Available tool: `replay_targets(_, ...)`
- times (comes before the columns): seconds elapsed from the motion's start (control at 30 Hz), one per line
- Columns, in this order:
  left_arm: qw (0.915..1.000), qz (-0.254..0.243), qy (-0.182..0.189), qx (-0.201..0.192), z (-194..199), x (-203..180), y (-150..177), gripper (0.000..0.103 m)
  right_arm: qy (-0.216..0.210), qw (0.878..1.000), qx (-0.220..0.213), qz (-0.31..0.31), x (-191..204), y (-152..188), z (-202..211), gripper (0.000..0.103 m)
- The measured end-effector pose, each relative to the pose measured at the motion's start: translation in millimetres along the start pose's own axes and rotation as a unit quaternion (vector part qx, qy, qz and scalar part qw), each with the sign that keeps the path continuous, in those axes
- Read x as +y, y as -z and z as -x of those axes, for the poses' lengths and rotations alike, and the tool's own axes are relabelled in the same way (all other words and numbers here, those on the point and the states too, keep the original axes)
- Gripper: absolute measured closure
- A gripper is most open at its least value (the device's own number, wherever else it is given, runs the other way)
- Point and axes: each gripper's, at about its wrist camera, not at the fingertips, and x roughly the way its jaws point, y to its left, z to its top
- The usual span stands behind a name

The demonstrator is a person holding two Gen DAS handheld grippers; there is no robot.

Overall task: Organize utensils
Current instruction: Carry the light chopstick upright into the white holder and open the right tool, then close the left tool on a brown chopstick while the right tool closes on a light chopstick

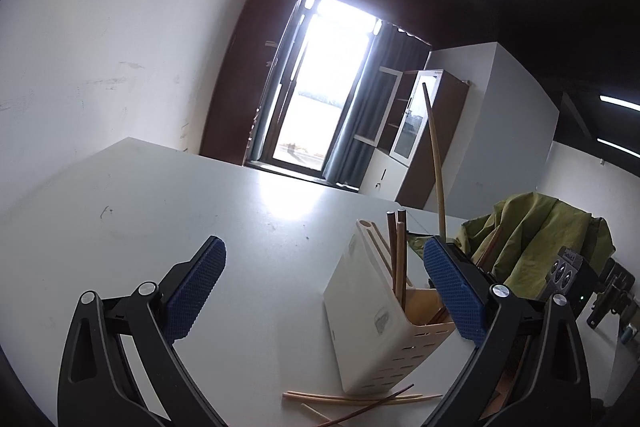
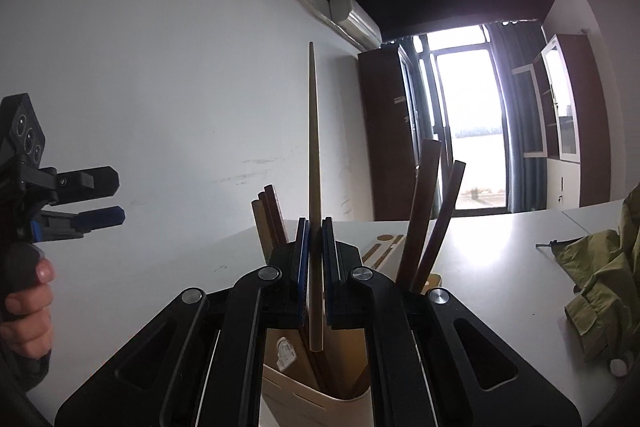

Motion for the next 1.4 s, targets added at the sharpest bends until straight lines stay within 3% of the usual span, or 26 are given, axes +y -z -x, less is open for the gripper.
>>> replay_targets(0.2,0.9999,-0.014,0.001,0.009,-4.3,-6.1,6.6,0.006,0.010,0.999,-0.009,0.035,7.9,13.8,-2.9,0.096)
replay_targets(0.4,0.9995,-0.032,0.001,-0.003,2.6,-11.5,5.9,0.006,0.006,0.999,0.009,0.037,10.3,26.4,7.1,0.096)
replay_targets(0.67,0.9994,-0.029,0.010,0.013,-0.2,-11.6,8.2,0.006,0.015,0.998,0.044,0.038,16.7,27.0,21.1,0.095)
replay_targets(0.73,0.9992,-0.034,0.011,0.015,-0.1,-14.7,10.0,0.006,0.015,0.998,0.053,0.035,16.1,23.7,21.6,0.084)
replay_targets(0.77,0.9991,-0.038,0.012,0.016,0.8,-16.2,10.5,0.006,0.016,0.998,0.049,0.032,15.6,21.1,25.1,0.068)
replay_targets(0.8,0.9989,-0.041,0.013,0.016,1.7,-17.6,11.0,0.006,0.015,0.999,0.041,0.028,16.1,19.3,30.5,0.059)
replay_targets(1.0,0.9964,-0.070,0.027,0.039,-1.0,-19.8,21.0,0.006,0.004,0.997,0.066,0.033,13.1,9.5,62.4,0.027)
replay_targets(1.23,0.9806,-0.151,0.036,0.120,-19.5,-20.4,73.9,0.006,-0.015,0.982,0.183,0.035,-10.1,36.2,74.9,0.021)
replay_targets(1.4,0.9530,-0.242,0.029,0.180,-30.7,-29.2,113.1,0.006,-0.051,0.965,0.255,0.027,-5.2,62.3,76.7,0.021)
